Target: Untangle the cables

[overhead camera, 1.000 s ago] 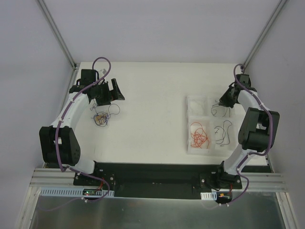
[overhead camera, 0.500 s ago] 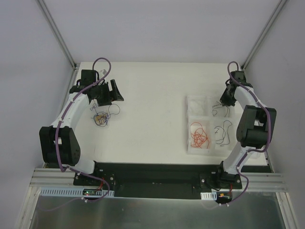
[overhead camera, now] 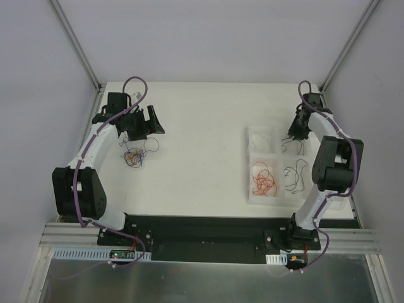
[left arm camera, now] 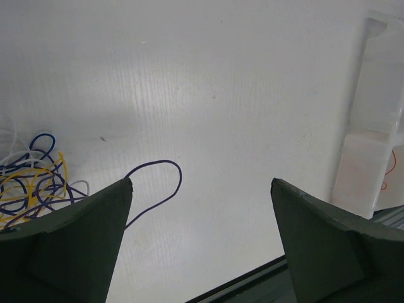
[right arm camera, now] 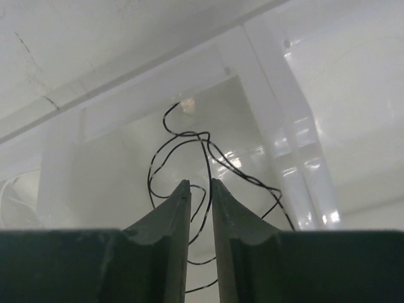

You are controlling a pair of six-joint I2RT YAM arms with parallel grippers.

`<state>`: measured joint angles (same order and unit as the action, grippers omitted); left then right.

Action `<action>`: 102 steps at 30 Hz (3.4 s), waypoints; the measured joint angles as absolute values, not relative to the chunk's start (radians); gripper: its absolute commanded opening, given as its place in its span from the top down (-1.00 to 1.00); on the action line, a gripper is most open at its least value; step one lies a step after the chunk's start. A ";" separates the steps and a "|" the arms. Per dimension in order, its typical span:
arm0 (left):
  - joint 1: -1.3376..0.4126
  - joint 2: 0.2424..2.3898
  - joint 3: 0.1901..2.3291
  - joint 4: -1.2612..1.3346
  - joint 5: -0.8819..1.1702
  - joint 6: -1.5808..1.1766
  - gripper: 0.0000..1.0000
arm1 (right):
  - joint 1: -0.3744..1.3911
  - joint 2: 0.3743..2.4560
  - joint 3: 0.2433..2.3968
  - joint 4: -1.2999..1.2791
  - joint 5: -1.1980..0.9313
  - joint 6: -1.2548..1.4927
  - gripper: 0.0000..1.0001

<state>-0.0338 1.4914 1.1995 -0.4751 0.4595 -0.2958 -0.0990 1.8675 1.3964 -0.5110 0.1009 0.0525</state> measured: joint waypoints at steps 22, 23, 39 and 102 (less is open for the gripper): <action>-0.114 1.523 1.200 -0.487 0.297 -0.258 -0.75 | 0.258 1.261 1.105 -0.422 -0.069 0.150 -0.57; -0.125 1.529 1.200 -0.489 0.281 -0.249 -0.88 | 0.310 1.238 1.089 -0.404 -0.073 0.151 -0.58; -0.188 1.732 1.206 -0.532 0.321 -0.314 0.61 | 0.650 1.141 0.805 -0.221 -0.096 0.213 -0.61; -0.456 1.642 1.017 -0.357 0.189 -0.536 1.00 | 0.762 1.751 0.992 0.087 0.059 0.204 0.99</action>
